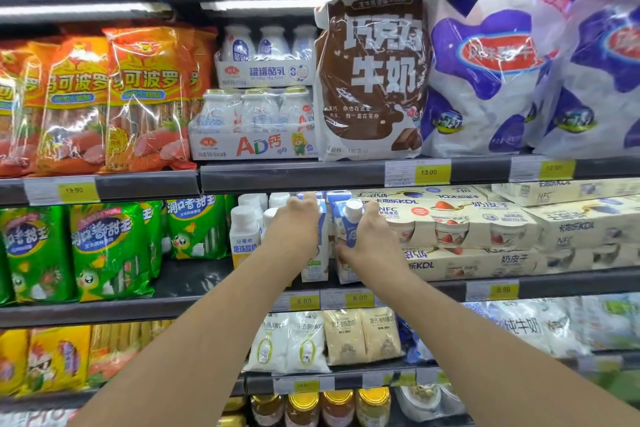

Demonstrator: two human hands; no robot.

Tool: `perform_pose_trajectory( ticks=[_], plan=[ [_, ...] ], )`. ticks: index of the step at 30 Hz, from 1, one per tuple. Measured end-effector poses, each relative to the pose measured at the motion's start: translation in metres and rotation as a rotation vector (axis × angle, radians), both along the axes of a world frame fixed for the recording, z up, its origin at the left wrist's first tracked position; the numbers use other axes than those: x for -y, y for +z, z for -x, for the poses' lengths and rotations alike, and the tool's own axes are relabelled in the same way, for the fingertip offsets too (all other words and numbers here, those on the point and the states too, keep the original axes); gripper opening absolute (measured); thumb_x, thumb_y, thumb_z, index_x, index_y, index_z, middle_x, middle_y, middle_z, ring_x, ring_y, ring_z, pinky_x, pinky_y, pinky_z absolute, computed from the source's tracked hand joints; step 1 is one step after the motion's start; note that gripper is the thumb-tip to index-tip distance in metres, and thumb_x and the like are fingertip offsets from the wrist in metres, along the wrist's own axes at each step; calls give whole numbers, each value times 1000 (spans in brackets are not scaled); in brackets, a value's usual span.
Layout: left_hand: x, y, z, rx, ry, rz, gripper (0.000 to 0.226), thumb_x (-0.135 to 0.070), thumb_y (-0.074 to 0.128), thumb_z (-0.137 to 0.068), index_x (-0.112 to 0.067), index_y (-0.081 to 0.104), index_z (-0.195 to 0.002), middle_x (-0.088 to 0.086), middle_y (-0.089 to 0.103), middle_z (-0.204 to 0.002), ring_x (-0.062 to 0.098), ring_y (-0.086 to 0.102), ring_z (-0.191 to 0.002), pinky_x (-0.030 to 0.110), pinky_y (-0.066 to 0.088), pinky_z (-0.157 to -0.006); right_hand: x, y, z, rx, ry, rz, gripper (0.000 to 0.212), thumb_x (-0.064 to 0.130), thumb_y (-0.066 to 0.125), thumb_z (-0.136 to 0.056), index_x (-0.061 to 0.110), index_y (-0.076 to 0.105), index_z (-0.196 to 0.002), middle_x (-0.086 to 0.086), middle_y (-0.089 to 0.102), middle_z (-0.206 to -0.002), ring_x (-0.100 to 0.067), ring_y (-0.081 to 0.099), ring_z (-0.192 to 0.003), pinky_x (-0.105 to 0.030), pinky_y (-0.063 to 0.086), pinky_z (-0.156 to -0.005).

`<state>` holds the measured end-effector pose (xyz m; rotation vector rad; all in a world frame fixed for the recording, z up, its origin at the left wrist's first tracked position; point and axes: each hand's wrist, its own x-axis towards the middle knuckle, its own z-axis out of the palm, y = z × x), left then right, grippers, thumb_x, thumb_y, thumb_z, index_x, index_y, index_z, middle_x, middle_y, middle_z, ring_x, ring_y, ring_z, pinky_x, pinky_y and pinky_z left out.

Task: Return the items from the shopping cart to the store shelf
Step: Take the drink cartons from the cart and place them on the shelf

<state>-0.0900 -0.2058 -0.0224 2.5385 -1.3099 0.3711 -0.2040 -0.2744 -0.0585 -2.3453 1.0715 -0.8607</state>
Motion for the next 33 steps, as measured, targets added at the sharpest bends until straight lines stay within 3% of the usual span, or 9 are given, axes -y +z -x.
perform_pose_trajectory(
  ticks=[9, 19, 23, 26, 30, 33],
  plan=[
    [5, 1, 1, -28, 34, -28, 48, -8, 74, -81, -9, 47, -120, 15, 59, -108, 30, 64, -96, 33, 46, -65, -1, -1, -2, -6, -7, 20, 73, 28, 74, -84, 9, 30, -138, -13, 56, -121, -35, 62, -109, -37, 46, -78],
    [5, 3, 2, -24, 51, -52, 52, -10, 73, -83, -9, 44, -126, 15, 56, -114, 31, 63, -102, 33, 43, -66, -3, -2, 1, -10, -10, 7, 82, 30, 77, -82, 11, 26, -143, -12, 54, -126, -35, 60, -114, -45, 53, -88],
    [-2, 5, 5, -68, 29, -43, 58, -12, 74, -83, -10, 39, -129, 16, 55, -117, 30, 62, -103, 32, 44, -67, -4, -4, 5, -11, -18, -34, 72, 30, 81, -79, 14, 33, -129, -9, 56, -122, -30, 60, -111, -46, 54, -89],
    [-16, 6, 12, -77, -19, -10, 67, -18, 74, -84, -9, 33, -136, 16, 51, -125, 30, 62, -106, 33, 50, -77, -6, -2, 8, -14, -29, -19, 66, 35, 81, -78, 15, 38, -124, -7, 57, -119, -27, 60, -108, -42, 53, -88],
    [-46, 6, 17, 49, -139, 49, 76, -37, 68, -88, -10, 25, -143, 14, 47, -132, 27, 62, -107, 34, 55, -87, -7, 7, 13, -7, -21, 47, 63, 43, 75, -82, 14, 42, -127, -3, 58, -117, -22, 60, -104, -37, 53, -86],
    [-67, 6, 20, -13, -238, 76, 58, -42, 62, -91, -13, 39, -136, 8, 54, -125, 24, 60, -108, 34, 52, -87, -8, 16, 23, -39, -21, 127, 55, 45, 69, -87, 12, 49, -126, -3, 59, -112, -17, 56, -97, -27, 44, -79]
  ],
)
